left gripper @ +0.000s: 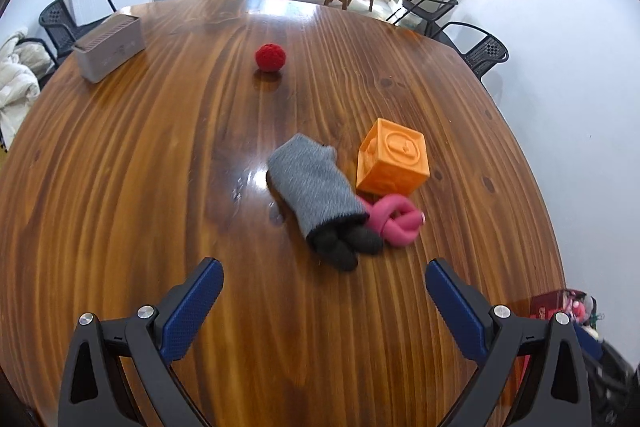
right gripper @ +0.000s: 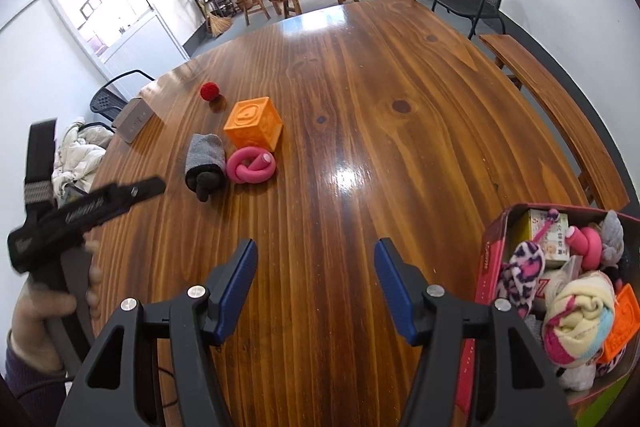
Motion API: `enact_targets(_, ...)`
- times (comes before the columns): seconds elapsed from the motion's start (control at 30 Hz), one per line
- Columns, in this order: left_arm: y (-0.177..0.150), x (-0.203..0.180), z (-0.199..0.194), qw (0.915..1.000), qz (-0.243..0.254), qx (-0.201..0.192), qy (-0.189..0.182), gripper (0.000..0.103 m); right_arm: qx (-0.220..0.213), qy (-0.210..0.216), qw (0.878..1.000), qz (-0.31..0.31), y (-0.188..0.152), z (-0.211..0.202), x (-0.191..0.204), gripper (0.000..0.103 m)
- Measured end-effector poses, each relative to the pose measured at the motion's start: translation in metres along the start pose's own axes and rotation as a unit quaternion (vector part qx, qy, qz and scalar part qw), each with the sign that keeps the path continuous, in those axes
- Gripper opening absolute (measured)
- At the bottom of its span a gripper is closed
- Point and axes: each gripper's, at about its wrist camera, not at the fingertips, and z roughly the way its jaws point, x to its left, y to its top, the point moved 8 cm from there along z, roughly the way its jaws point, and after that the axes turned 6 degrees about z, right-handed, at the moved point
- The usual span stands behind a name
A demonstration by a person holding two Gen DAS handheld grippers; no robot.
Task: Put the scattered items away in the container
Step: 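Move both open tools back over the table toward the remaining items, then grasp the grey knit sock with the left tool while the right tool grasps the pink foam knot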
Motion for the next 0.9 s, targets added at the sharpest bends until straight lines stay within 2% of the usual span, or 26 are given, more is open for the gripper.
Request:
enact_targets(0.2, 0.023, 0.014, 0.046, 0.999, -0.019, 0.031, 0.025, 0.102, 0.01, -0.021, 0.999, 0.026, -0.006, 0.009, -0.012, 0.065)
enact_targets(0.37, 0.034, 0.021, 0.064, 0.9986, -0.03, 0.041, 0.016, 0.097, 0.018, -0.032, 0.999, 0.028, -0.005, 0.021, -0.01, 0.065)
enact_targets(0.4, 0.036, 0.021, 0.068, 0.9986, -0.031, 0.042, 0.012, 0.094, 0.02, -0.032, 0.999, 0.027, -0.005, 0.024, -0.008, 0.065)
enact_targets(0.43, 0.035, 0.022, 0.071, 0.9984, -0.032, 0.045, 0.01, 0.082, 0.022, -0.032, 0.999, 0.025, -0.004, 0.027, -0.006, 0.065)
enact_targets(0.53, 0.033, 0.021, 0.088, 0.9968, -0.044, 0.064, -0.019, 0.062, 0.025, -0.029, 0.999, 0.011, 0.001, 0.037, 0.006, 0.065)
enact_targets(0.67, 0.036, 0.017, 0.084, 0.9986, -0.017, 0.046, -0.017, 0.05, 0.019, -0.022, 0.999, -0.019, 0.012, 0.049, 0.027, 0.065)
enact_targets(0.9, 0.035, 0.046, 0.058, 0.9997, -0.015, 0.019, -0.006, 0.048, 0.014, 0.001, 0.998, -0.067, 0.037, 0.085, 0.061, 0.065)
